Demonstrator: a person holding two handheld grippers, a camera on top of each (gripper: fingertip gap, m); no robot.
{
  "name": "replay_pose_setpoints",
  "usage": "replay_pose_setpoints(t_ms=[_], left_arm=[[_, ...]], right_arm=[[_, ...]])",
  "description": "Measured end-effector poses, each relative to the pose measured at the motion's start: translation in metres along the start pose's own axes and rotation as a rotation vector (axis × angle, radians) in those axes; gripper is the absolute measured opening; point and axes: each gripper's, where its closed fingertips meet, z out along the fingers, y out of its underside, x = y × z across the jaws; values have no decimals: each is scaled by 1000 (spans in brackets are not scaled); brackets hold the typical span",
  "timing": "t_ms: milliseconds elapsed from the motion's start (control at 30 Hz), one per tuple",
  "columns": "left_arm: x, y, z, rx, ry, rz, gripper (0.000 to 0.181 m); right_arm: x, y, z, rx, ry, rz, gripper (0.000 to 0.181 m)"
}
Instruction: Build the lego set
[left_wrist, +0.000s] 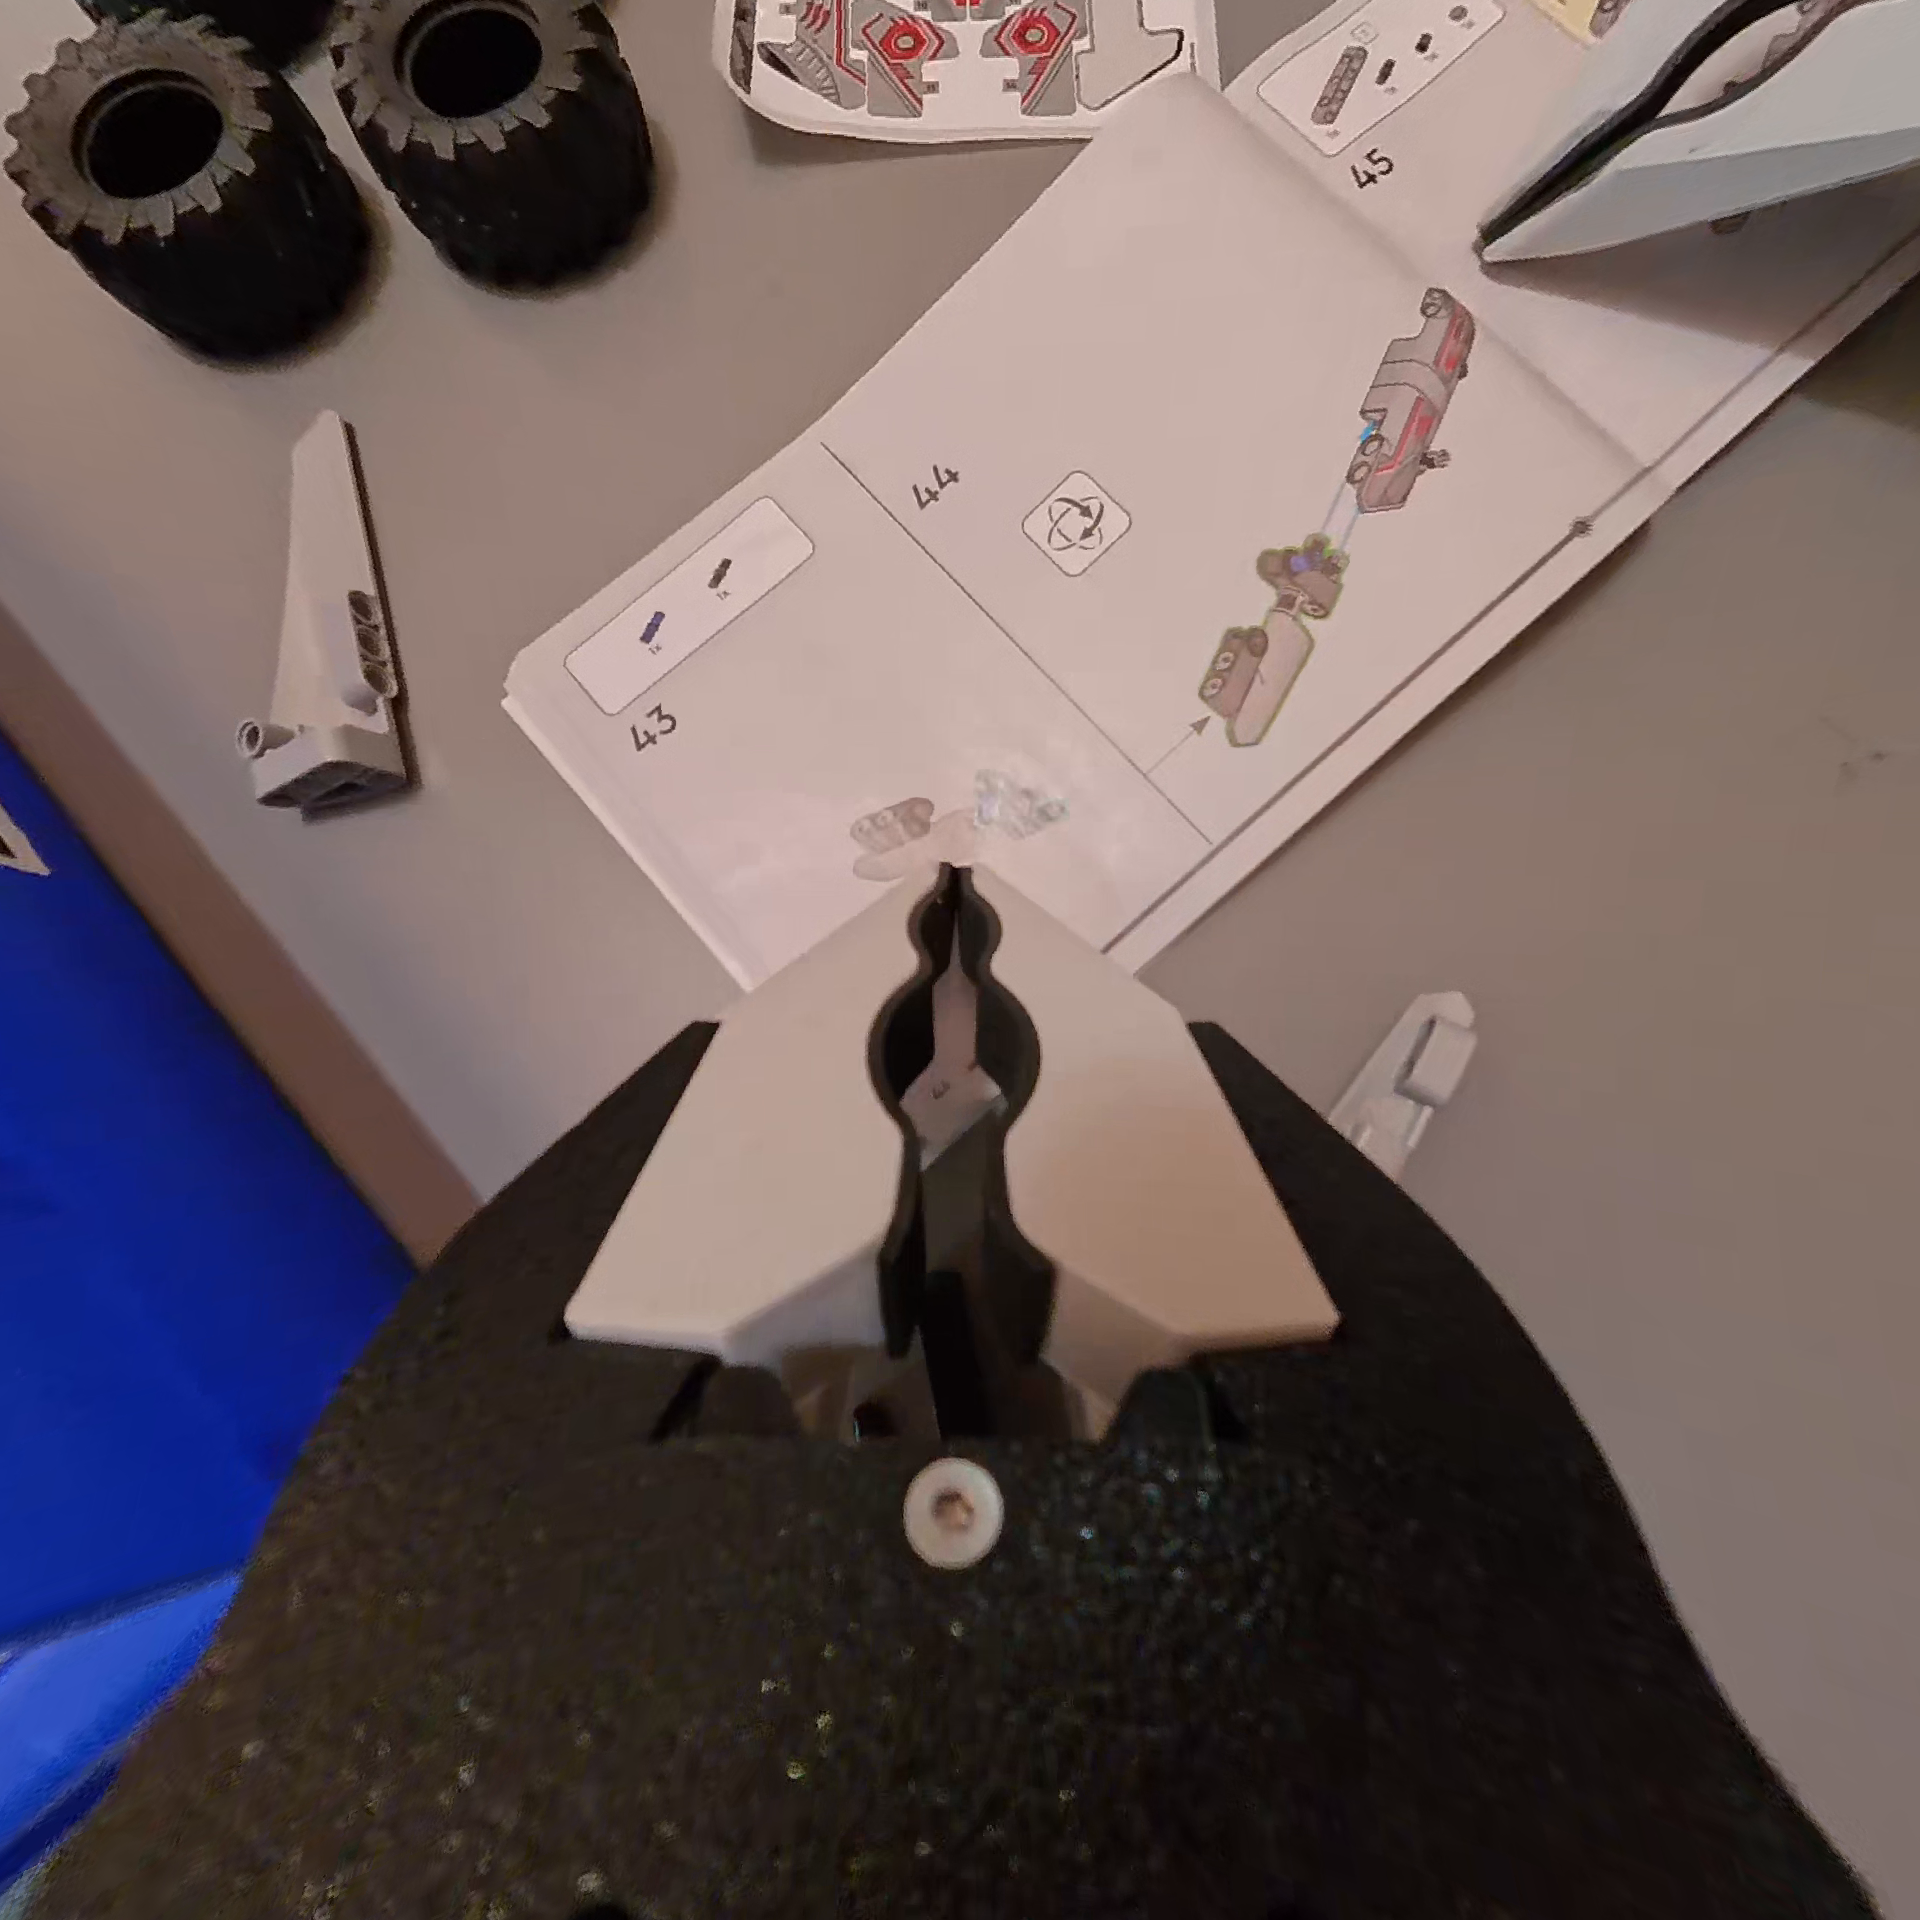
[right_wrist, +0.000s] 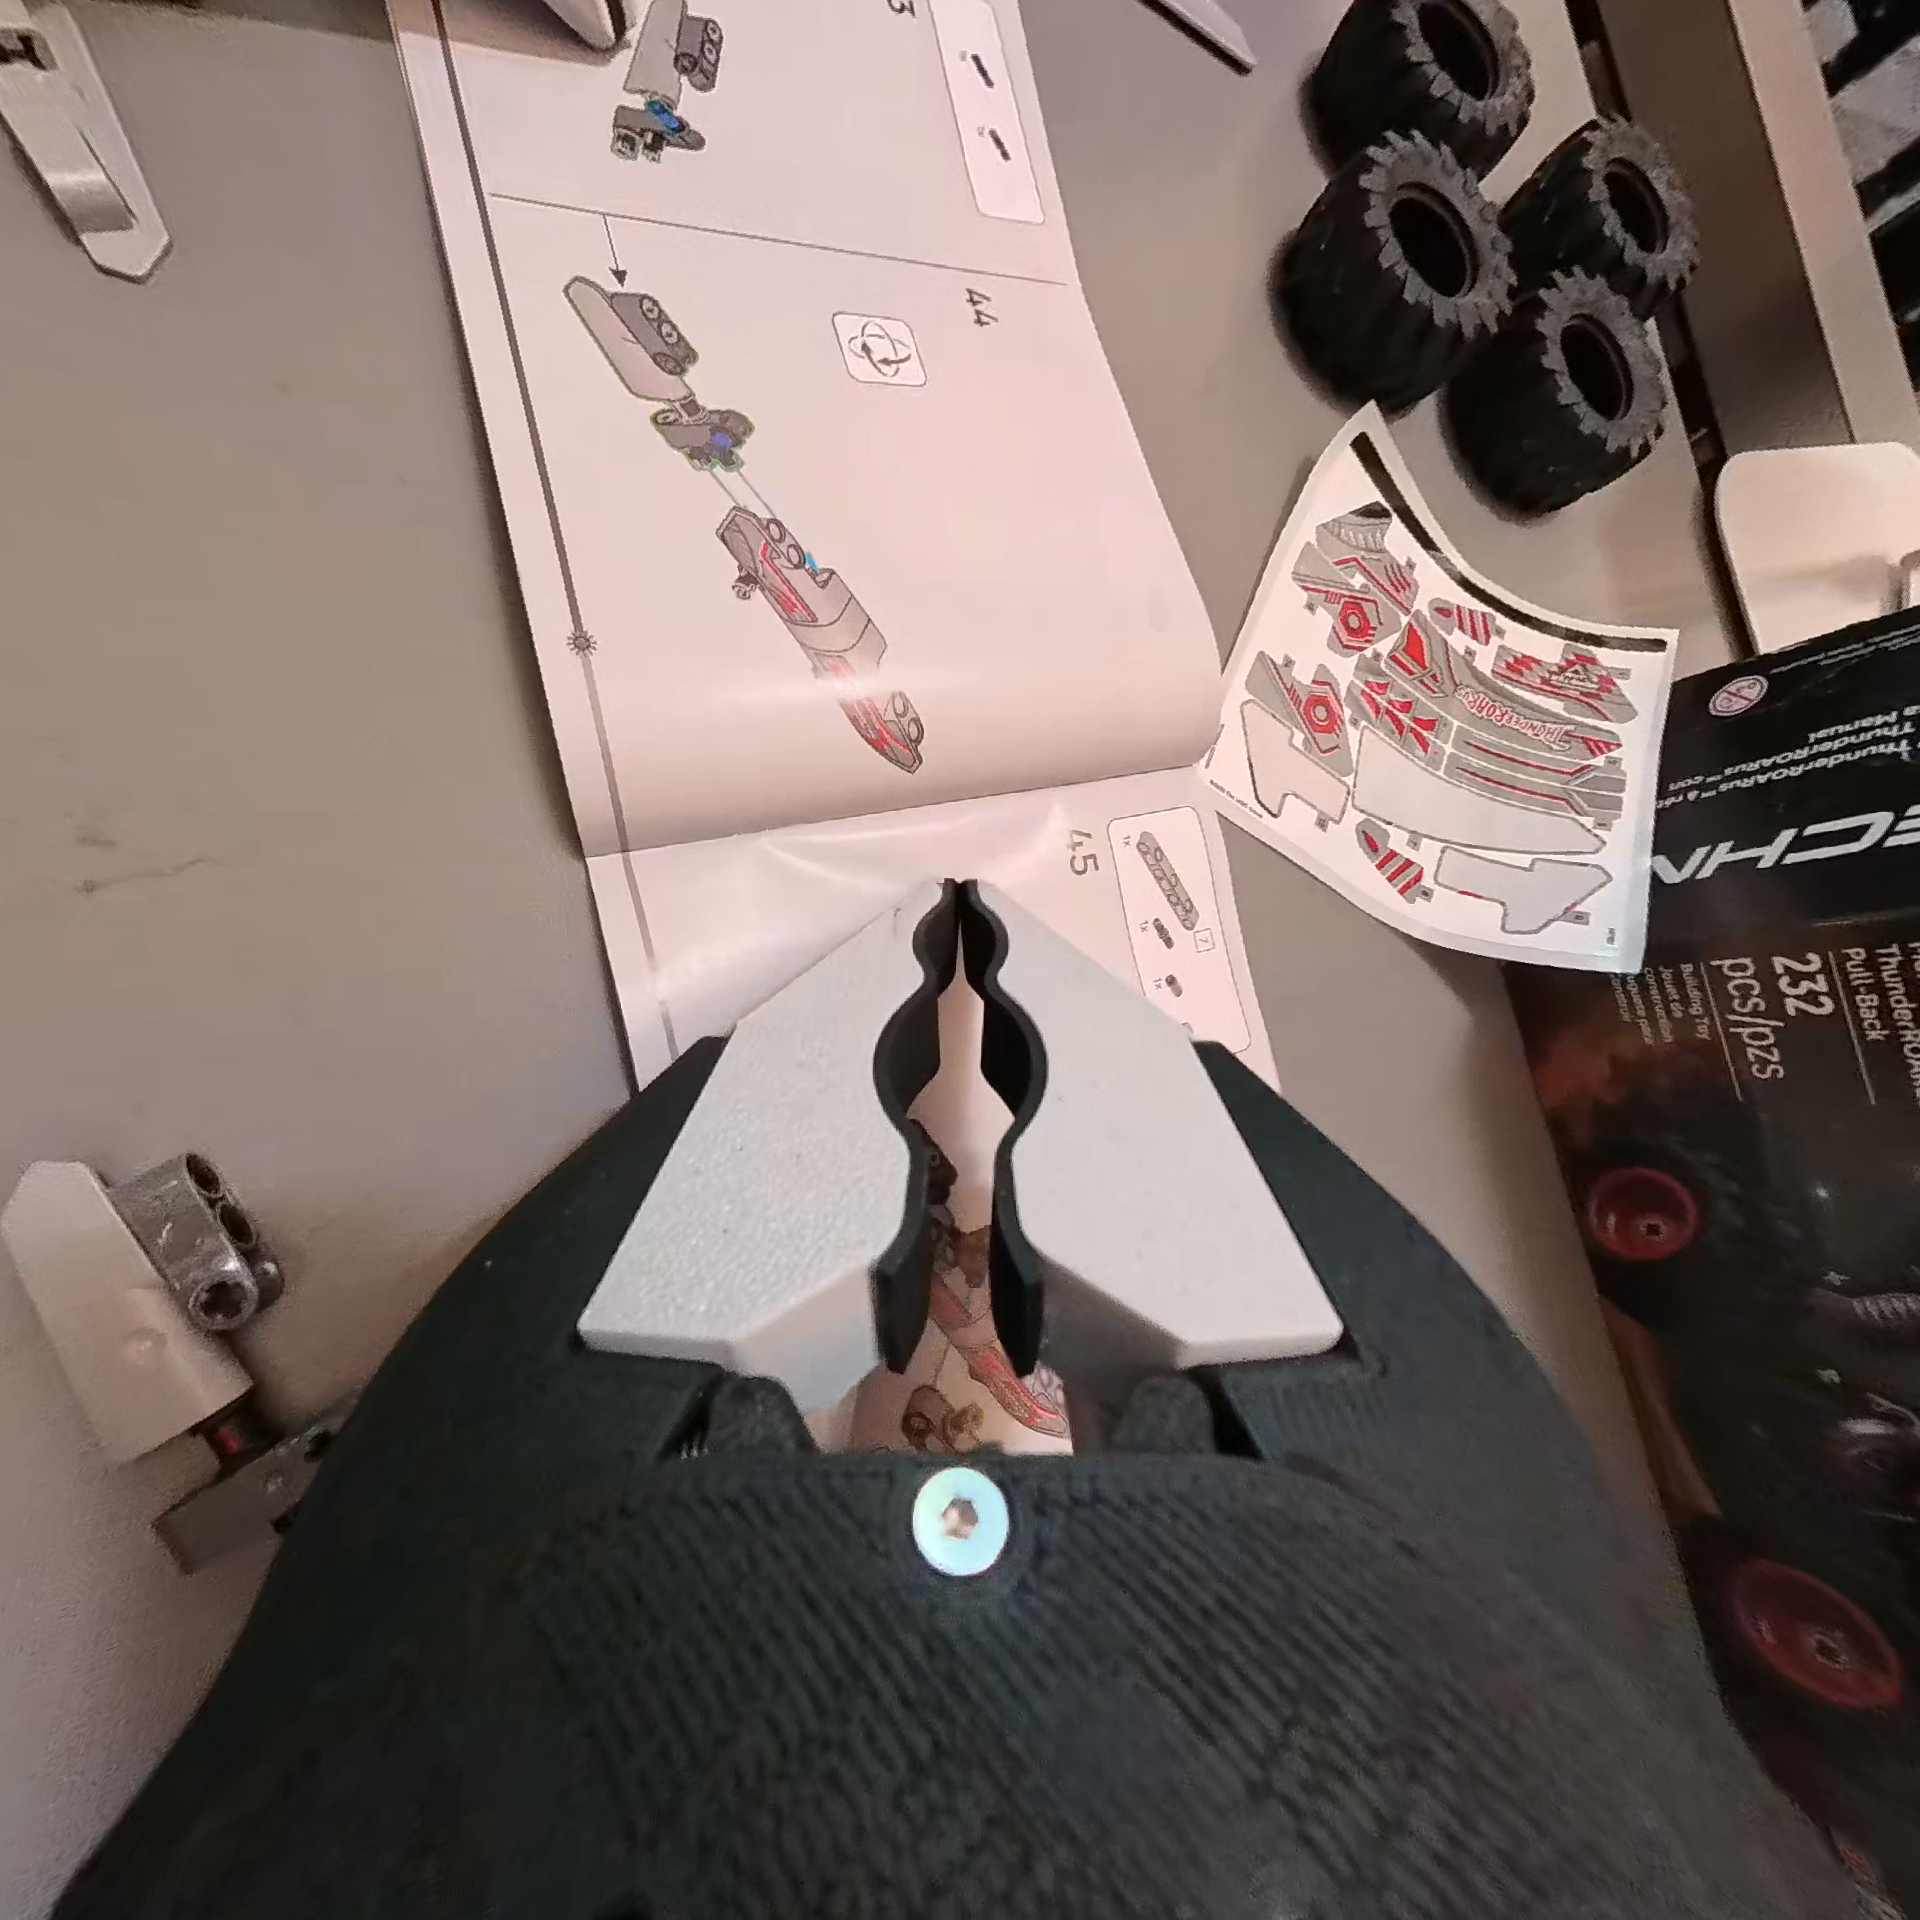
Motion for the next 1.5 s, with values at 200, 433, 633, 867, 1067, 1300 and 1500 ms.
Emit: replay_pose_setpoints(t_ms=[200,433,633,867,1067,1300,1500], left_arm=[[0,1,-1,14,12,-19,0],[-4,6,-5,-13,-6,-15,0],[-5,9,-8,-24,10,-35,0],[-28,-15,-35,176,-56,-95,0],[-64,-45,-88,505,-169,-222,0],[-94,-46,-126,644,-363,-227,0],[-112,-40,-148,694,-455,-264,6]], right_arm=[[0,0,0,47,13,30,0],[0,0,0,57,37,5,0],[0,0,0,73,72,-38,0],[20,3,-10,102,158,-22,2],[53,6,-29,170,312,73,13],[82,14,-42,210,481,180,48],[95,23,-51,224,539,246,51]])
